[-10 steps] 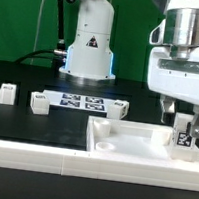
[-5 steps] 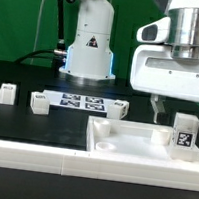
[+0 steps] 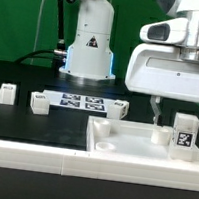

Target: Assemble one leg

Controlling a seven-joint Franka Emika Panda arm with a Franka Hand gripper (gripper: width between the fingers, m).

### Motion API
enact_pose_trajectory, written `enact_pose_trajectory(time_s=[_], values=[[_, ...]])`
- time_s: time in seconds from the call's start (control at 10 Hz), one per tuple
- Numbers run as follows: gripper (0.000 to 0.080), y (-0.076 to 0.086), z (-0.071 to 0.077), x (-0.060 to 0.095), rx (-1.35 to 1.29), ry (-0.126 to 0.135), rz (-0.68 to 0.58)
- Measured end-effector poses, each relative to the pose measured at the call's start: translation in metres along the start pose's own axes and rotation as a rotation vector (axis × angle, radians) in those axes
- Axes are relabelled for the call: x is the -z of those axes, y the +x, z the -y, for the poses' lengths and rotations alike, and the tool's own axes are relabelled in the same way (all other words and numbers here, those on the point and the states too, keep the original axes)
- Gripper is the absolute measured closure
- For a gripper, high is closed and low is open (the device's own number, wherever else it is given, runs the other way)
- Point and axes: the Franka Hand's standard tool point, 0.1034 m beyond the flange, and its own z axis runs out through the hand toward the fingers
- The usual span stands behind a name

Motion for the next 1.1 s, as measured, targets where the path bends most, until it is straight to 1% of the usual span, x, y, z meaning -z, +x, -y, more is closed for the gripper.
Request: enact_pose_trajectory(time_s=[0.2,0.3,0.5,0.6,0.7,0.8,0.9,1.1], values=[[0.0150,0.0039,-0.0038,0.0010,0.129,-0.003,-0.004],[0.0150,0.0047,-0.0036,0.0013,0.151,0.000,-0.017],[0.0150,0.0048,-0.0049,0.0006,0.185,-0.003,-0.017],[0.0284,0.0048,-0.0051,0.0005,0.185,-0.003,-0.017],[0.0284,0.0048,-0.0051,0.0004,0.185,-0.003,-0.017],[0.0423,0.0047,-0.0052,0.0004,0.185,-0.003,-0.017],[0.0510,0.0047,-0.0052,0.0003,0.185,-0.003,-0.016],[0.0509,0.0046,-0.0051,0.0003,0.151,-0.002,-0.016]])
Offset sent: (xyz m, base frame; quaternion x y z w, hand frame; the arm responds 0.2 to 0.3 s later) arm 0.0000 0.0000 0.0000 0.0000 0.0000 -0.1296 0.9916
